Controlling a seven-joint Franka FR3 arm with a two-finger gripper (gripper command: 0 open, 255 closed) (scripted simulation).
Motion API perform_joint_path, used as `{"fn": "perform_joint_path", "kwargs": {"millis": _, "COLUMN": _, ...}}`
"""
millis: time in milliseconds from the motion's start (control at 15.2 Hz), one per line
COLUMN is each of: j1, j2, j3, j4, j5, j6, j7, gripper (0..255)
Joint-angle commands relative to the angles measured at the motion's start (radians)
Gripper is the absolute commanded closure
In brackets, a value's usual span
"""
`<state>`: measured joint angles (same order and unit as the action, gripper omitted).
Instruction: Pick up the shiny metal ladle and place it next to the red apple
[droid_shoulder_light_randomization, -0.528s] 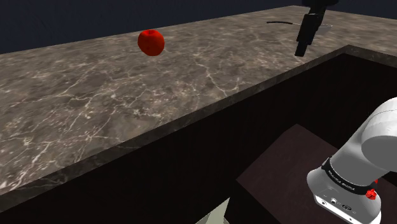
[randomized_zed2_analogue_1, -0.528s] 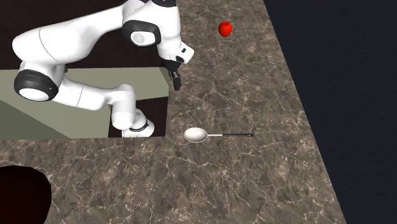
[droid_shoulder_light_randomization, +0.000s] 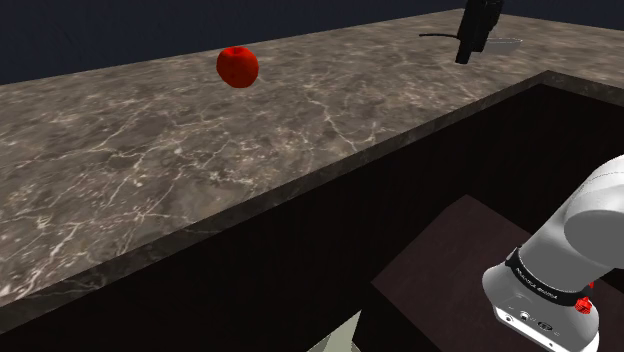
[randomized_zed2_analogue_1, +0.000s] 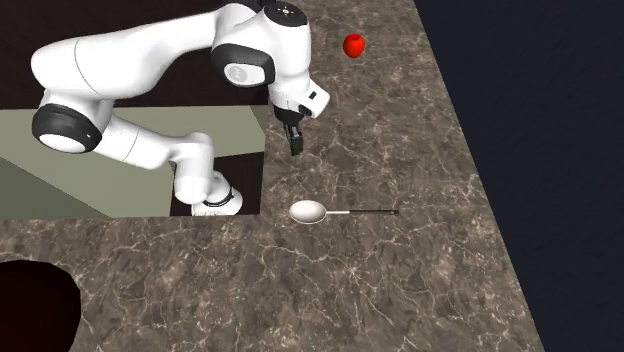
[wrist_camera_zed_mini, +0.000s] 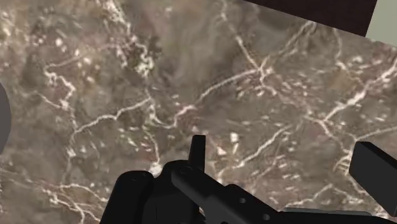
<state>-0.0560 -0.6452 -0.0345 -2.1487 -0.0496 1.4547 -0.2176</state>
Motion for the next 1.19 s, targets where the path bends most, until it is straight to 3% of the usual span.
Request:
{"fn": "perform_joint_path", "kwargs": {"millis": 0, "j1": -0.018, "j2": 0.048, "j3": -0.042, "j4": 0.035, "j5": -0.01, "j6": 0.017, "j7": -0.026, "gripper": 0}}
{"fn": "perform_joint_path", "kwargs": {"millis": 594, "j1": -0.078, "j2": 0.309, "j3": -0.206, "j4": 0.293, "j5": 0.013, "j6": 0.024, "j7": -0.125, "gripper": 0}}
{"fn": "perform_joint_path", "kwargs": {"millis": 1122, "j1": -0.146, "j2": 0.59, "j3": -0.351, "j4": 0.6, "j5": 0.119, "j6": -0.03, "j7": -0.235, "gripper": 0}}
